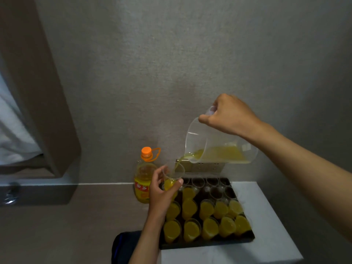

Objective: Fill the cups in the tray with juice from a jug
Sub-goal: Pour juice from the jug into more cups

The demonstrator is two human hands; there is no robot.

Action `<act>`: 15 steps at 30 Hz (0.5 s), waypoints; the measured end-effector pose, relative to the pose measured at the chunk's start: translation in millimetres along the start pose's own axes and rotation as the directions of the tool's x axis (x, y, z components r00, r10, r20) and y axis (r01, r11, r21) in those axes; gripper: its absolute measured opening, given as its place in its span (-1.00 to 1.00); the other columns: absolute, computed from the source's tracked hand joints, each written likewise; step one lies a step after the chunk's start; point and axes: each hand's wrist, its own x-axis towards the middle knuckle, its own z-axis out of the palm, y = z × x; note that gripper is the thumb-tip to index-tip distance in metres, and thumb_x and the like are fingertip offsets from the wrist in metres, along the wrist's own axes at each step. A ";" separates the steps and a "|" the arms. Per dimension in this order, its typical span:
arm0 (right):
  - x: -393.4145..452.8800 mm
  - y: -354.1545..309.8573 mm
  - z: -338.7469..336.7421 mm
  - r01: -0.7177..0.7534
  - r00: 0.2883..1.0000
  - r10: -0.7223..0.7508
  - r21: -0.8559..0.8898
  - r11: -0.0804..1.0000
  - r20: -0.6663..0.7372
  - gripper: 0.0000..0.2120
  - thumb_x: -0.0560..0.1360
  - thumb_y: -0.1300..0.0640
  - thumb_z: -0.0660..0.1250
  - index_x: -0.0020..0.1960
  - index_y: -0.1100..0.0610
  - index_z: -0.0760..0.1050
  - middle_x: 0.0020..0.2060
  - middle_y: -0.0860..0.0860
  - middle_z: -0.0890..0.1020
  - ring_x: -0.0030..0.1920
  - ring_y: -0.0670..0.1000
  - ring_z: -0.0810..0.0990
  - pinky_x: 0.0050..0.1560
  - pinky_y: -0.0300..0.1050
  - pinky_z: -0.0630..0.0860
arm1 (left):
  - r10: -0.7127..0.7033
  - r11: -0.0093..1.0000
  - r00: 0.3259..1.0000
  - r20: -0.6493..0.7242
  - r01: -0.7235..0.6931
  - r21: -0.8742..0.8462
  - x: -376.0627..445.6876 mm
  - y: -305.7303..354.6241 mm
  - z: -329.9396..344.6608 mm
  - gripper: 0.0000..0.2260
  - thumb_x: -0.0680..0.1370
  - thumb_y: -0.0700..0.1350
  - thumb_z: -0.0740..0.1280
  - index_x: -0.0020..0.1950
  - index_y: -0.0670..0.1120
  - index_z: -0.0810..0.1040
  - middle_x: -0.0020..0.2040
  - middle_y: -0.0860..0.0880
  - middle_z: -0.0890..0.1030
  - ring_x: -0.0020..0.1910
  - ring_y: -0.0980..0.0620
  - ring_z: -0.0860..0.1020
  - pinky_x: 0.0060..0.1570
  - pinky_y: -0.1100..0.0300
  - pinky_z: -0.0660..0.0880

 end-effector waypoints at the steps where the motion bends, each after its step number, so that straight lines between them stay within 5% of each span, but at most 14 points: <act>1: -0.4 -0.4 0.1 -0.003 1.000 0.003 -0.003 1.000 -0.002 -0.59 0.42 -0.10 0.46 -0.41 0.14 0.42 -0.47 0.07 0.50 -0.40 0.13 0.49 -0.37 -0.07 0.34 | -0.003 1.000 1.000 0.003 0.003 -0.002 -0.5 -0.3 0.2 -0.47 0.37 -0.03 0.65 0.26 0.26 0.55 0.27 0.20 0.59 0.33 0.09 0.51 0.29 0.02 0.51; 6: -2.3 -2.2 -0.7 0.004 1.000 -0.004 -0.010 1.000 0.003 -0.59 0.42 -0.11 0.45 -0.41 0.13 0.43 -0.46 0.07 0.53 -0.37 0.14 0.54 -0.35 -0.06 0.39 | -0.006 1.000 1.000 0.006 0.006 -0.001 -2.4 -0.1 1.4 -0.42 0.29 0.12 0.62 0.27 0.27 0.54 0.28 0.19 0.59 0.34 0.08 0.51 0.32 -0.12 0.51; 15: -4.0 -4.6 0.1 0.003 1.000 -0.002 -0.029 1.000 0.004 -0.55 0.40 -0.10 0.44 -0.46 0.15 0.37 -0.53 0.01 0.44 -0.44 0.10 0.44 -0.41 -0.11 0.31 | 0.000 1.000 1.000 0.016 0.000 -0.011 -1.5 -1.3 2.5 -0.42 0.30 0.08 0.64 0.28 0.25 0.55 0.29 0.17 0.59 0.35 0.06 0.52 0.33 -0.14 0.51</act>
